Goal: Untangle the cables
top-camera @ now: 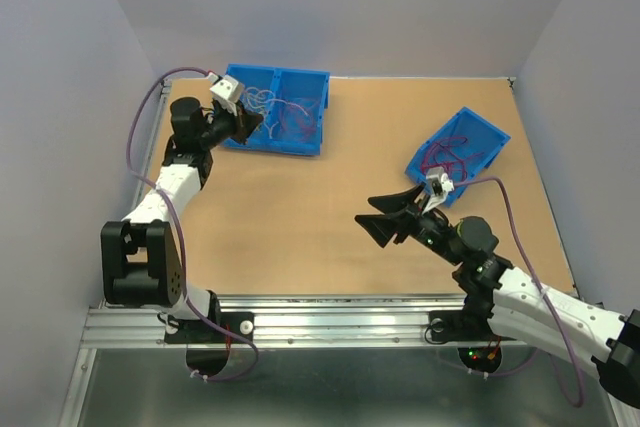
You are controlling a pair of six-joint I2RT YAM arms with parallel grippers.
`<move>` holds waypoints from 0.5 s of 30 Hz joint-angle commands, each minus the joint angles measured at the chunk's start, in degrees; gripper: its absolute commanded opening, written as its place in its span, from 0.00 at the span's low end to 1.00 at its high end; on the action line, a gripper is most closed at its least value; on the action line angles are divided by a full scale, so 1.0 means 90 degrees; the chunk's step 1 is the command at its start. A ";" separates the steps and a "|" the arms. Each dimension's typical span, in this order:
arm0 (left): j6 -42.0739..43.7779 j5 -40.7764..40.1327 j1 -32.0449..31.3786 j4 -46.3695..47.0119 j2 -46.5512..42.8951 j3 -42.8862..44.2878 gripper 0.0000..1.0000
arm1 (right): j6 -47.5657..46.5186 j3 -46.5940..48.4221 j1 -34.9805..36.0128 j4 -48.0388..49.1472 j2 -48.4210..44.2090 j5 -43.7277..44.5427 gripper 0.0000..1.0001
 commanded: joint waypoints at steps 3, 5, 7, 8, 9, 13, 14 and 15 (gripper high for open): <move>-0.0384 -0.0908 0.0757 0.0296 0.0171 0.0573 0.00 | -0.0104 -0.0315 0.0058 0.0034 0.0025 0.0469 0.76; -0.0355 -0.1093 0.0856 0.0229 0.0250 0.0689 0.00 | -0.0094 -0.0344 0.0058 0.0043 0.0074 0.0449 0.76; -0.0296 -0.1356 0.0925 0.0131 0.0425 0.0797 0.00 | -0.0084 -0.0384 0.0058 0.0073 0.0142 0.0449 0.76; -0.0277 -0.1474 0.0934 0.0102 0.0503 0.0856 0.00 | -0.0075 -0.0393 0.0058 0.0121 0.0162 0.0449 0.76; -0.0286 -0.1620 0.0963 0.0082 0.0697 0.0953 0.00 | -0.0075 -0.0403 0.0049 0.0141 0.0210 0.0439 0.76; -0.0316 -0.1758 0.0973 -0.0064 0.1420 0.1353 0.00 | -0.0084 -0.0423 0.0058 0.0190 0.0250 0.0439 0.76; -0.0325 -0.1768 0.0973 -0.0152 0.1567 0.1499 0.00 | -0.0084 -0.0442 0.0058 0.0200 0.0240 0.0449 0.76; -0.0325 -0.1758 0.0973 -0.0249 0.1742 0.1810 0.00 | -0.0094 -0.0461 0.0049 0.0219 0.0240 0.0459 0.76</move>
